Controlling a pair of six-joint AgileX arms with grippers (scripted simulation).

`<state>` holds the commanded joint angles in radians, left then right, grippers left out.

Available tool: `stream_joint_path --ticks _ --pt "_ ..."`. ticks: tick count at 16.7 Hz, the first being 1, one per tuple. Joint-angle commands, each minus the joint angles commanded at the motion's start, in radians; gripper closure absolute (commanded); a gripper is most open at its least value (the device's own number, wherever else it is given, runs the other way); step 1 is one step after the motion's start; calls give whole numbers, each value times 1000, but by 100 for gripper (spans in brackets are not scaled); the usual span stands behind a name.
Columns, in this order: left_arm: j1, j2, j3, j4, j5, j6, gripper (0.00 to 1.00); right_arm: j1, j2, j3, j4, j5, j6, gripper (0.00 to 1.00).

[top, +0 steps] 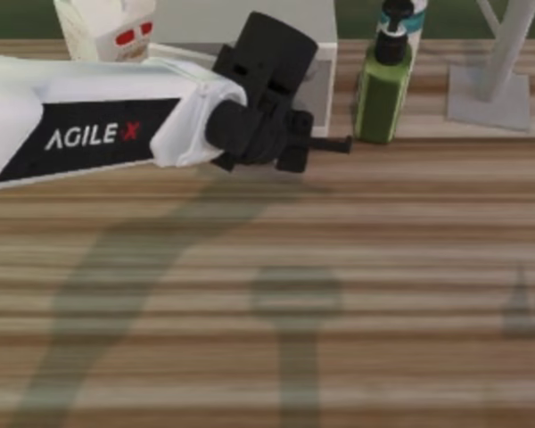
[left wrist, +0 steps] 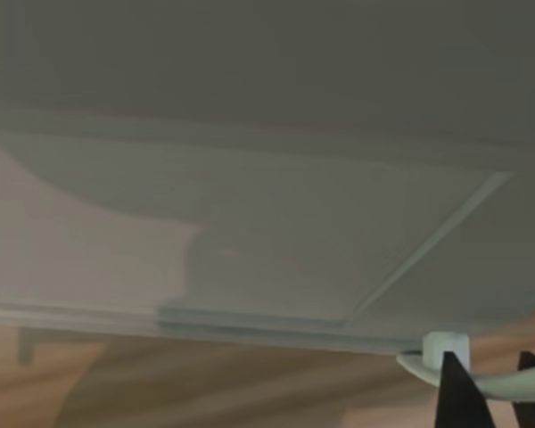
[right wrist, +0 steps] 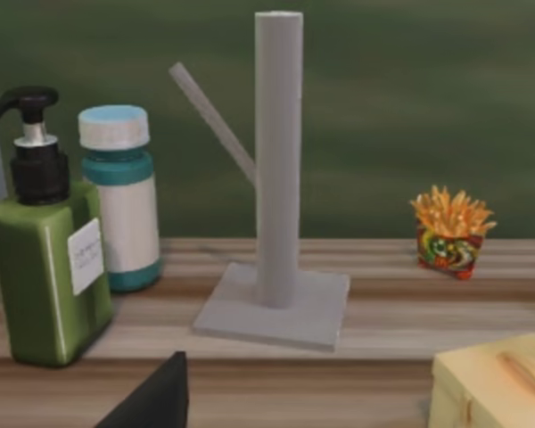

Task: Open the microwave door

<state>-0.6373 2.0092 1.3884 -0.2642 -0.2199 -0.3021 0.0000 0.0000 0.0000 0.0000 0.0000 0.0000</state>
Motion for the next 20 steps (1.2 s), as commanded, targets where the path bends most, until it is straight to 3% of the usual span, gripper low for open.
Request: stream_joint_path --ticks 20 --pt "-4 -3 -7 3 12 4 100 0 0 0 0 0 0 0"
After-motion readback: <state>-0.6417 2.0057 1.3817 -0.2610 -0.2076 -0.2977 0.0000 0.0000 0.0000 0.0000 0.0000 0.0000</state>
